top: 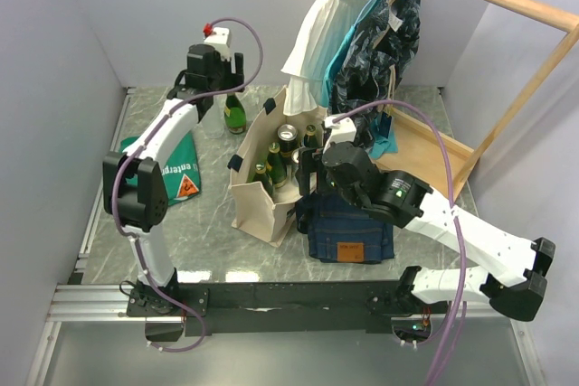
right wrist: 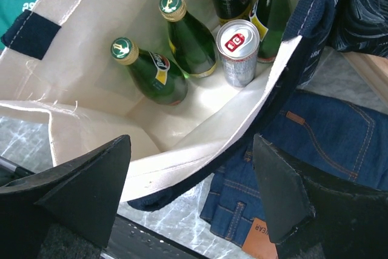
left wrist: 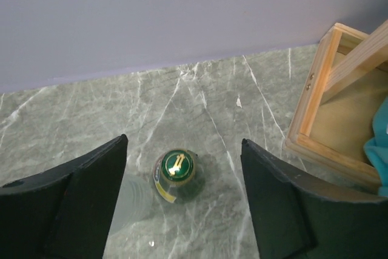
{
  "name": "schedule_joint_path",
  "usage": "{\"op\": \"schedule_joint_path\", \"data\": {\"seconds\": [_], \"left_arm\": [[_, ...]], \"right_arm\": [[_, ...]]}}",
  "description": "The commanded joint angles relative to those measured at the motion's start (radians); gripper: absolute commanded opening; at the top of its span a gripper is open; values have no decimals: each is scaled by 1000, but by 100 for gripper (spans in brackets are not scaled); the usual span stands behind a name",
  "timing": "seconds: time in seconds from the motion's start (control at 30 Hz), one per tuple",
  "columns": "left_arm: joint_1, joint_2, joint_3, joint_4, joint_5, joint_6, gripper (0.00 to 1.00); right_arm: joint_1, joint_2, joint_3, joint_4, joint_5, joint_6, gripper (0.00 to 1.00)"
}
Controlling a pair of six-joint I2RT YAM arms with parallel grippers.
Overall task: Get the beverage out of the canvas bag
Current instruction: Place the drink at the center of the board, then take out the drink from the canvas bag.
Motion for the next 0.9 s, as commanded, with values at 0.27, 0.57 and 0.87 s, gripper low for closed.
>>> {"op": "schedule_joint_path", "data": {"seconds": [0.27,0.57,0.87], "left_arm": [[1,-196,149,-190,2,-91,96],[1,-284,182,-276,119,-154,97],[0,-406,125,-281,300,-177,96]], "right_arm": [[6,-29,-6,59,-28,-40,88],[4,-58,-16,50,1,-71,89],[4,-89,-62,70,-3,-57,89]]}}
